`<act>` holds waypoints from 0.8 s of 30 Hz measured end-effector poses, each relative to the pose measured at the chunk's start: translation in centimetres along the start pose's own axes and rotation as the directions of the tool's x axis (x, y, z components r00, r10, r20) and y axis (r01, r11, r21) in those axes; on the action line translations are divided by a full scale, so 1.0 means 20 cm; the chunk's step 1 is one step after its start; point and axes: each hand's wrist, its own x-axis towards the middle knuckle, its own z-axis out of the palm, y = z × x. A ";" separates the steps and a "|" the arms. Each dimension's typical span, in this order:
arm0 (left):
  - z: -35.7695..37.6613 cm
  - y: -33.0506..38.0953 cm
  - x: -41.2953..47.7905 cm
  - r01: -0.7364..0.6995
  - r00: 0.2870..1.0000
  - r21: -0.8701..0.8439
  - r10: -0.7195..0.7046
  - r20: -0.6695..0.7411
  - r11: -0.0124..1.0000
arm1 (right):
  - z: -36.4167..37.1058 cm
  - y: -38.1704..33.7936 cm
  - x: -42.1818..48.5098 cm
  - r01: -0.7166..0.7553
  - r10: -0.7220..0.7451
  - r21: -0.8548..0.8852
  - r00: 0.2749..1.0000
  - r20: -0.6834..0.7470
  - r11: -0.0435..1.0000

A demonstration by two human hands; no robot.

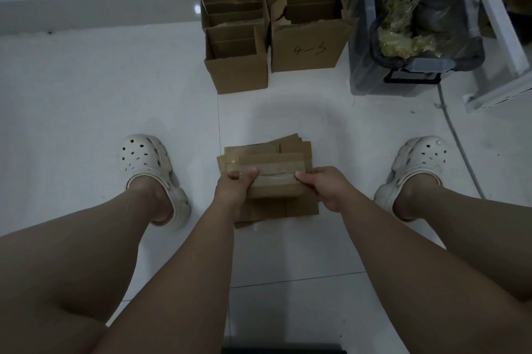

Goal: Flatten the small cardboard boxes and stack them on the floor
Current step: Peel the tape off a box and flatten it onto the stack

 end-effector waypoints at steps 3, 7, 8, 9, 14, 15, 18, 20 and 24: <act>0.00 0.00 0.00 0.005 1.000 0.009 -0.005 -0.006 1.000 | 0.01 -0.01 -0.01 0.010 -0.011 -0.022 0.999 -0.031 1.000; 0.00 0.00 0.01 0.003 1.000 -0.007 -0.003 0.001 1.000 | 0.04 -0.03 -0.02 0.032 -0.033 -0.012 0.995 -0.089 0.999; 0.00 0.00 0.01 0.004 1.000 -0.017 -0.003 0.008 1.000 | 0.05 -0.03 -0.02 0.056 -0.057 -0.012 0.993 -0.103 0.998; 0.01 0.00 0.01 0.006 1.000 -0.023 -0.005 0.015 1.000 | 0.06 -0.04 -0.03 0.082 -0.084 -0.024 0.990 -0.109 0.996; 0.01 0.00 0.01 -0.003 1.000 0.023 0.003 0.023 1.000 | 0.09 -0.05 -0.05 0.163 -0.172 -0.099 0.980 -0.095 0.982; 0.02 0.00 0.00 -0.007 1.000 0.029 0.007 0.022 1.000 | 0.09 -0.04 -0.05 0.176 -0.187 -0.111 0.977 -0.105 0.978; 0.02 0.01 0.00 -0.026 0.999 0.046 0.025 0.023 0.999 | 0.09 -0.02 -0.05 0.220 -0.241 -0.149 0.960 -0.145 0.964; 0.03 0.01 0.00 -0.042 0.999 0.062 0.040 0.023 0.997 | 0.09 0.00 -0.05 0.229 -0.250 -0.134 0.953 -0.171 0.964; 0.03 0.01 -0.01 -0.042 0.999 0.061 0.040 0.035 0.997 | 0.06 0.00 -0.02 0.192 -0.192 -0.019 0.971 -0.144 0.981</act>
